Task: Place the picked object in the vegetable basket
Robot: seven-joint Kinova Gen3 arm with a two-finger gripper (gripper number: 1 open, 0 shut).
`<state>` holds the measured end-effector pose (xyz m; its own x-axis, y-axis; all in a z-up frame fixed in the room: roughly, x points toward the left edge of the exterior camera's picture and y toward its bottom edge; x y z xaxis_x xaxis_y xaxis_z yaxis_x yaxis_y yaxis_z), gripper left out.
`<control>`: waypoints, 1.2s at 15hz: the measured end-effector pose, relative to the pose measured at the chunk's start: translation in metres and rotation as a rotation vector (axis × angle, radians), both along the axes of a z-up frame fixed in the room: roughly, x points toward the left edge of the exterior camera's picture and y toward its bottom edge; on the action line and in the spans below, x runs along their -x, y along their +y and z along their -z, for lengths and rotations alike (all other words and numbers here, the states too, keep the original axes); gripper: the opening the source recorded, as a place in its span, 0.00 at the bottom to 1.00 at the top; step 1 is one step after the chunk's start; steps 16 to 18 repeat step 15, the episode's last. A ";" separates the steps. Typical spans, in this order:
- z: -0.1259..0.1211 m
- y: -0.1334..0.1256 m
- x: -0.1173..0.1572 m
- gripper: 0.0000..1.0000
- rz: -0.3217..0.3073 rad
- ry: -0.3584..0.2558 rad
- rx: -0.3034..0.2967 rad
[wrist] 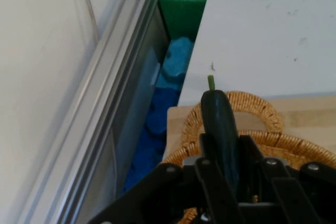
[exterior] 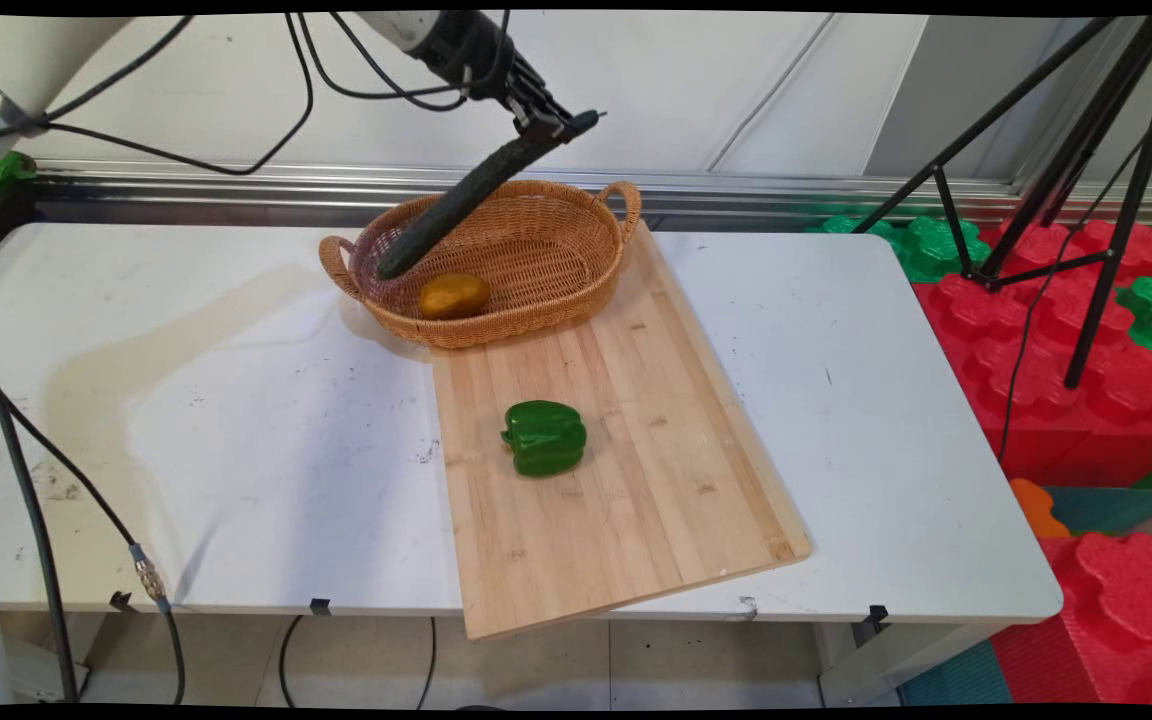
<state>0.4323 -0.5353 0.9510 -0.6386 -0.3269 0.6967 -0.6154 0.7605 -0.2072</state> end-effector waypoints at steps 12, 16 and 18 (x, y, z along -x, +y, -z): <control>0.047 -0.013 -0.001 1.00 -0.008 -0.012 -0.062; 0.051 -0.017 -0.002 1.00 -0.012 -0.014 -0.061; 0.051 -0.017 -0.002 1.00 -0.012 -0.014 -0.061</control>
